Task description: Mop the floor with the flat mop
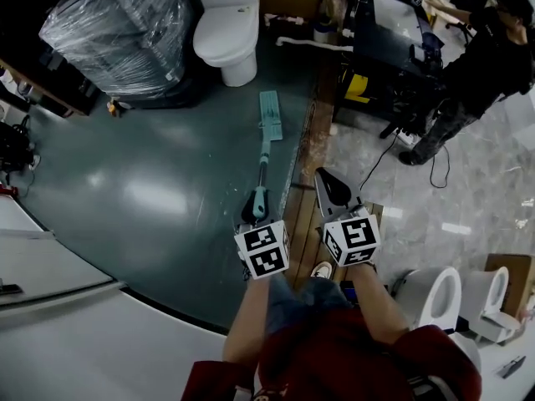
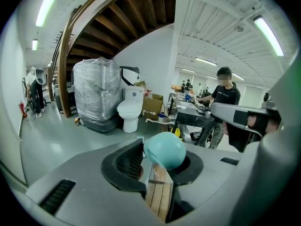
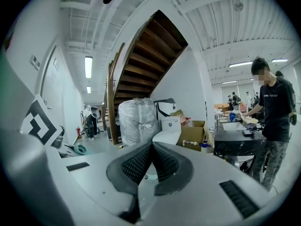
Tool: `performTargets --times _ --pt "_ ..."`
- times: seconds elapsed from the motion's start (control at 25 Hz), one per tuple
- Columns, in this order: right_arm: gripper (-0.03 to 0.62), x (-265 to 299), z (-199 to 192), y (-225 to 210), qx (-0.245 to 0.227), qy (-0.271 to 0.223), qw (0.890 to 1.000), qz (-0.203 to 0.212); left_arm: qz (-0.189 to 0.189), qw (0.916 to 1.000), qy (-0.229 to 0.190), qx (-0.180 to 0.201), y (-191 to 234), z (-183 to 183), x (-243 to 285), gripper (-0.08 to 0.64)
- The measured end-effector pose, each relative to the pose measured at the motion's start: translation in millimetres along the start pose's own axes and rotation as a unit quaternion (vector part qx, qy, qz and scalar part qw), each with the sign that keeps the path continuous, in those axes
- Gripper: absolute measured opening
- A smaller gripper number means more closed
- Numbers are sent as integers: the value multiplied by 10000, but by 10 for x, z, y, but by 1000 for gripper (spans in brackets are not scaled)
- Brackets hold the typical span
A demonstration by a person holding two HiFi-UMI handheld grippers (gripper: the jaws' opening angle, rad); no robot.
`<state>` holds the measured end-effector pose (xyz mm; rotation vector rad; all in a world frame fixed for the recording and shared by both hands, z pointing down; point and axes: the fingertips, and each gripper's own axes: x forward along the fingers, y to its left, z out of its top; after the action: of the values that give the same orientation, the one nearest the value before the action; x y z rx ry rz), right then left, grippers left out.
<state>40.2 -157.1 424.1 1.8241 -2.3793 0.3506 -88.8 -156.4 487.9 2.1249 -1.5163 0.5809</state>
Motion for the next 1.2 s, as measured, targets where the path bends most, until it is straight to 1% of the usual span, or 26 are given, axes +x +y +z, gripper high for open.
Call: performTargets --times 0.32,0.56,0.8,0.96,1.2 --pt "17 -727 175 199 -215 -294 9992 132 75 9996 -273 61 -285 -174 -733 126" --pt "17 -1181 343 208 -231 -534 9981 181 140 9984 -519 160 -539 -115 -1171 126" --pt "17 -1480 404 111 -183 -645 9976 163 152 9965 -768 306 -752 50 -1461 126" --pt "17 -1624 486 44 -262 -683 9973 39 187 9947 -935 379 -841 202 -1604 124" --pt "17 -1690 527 -5 -365 -654 9971 93 188 9946 -937 394 -928 215 -1571 124"
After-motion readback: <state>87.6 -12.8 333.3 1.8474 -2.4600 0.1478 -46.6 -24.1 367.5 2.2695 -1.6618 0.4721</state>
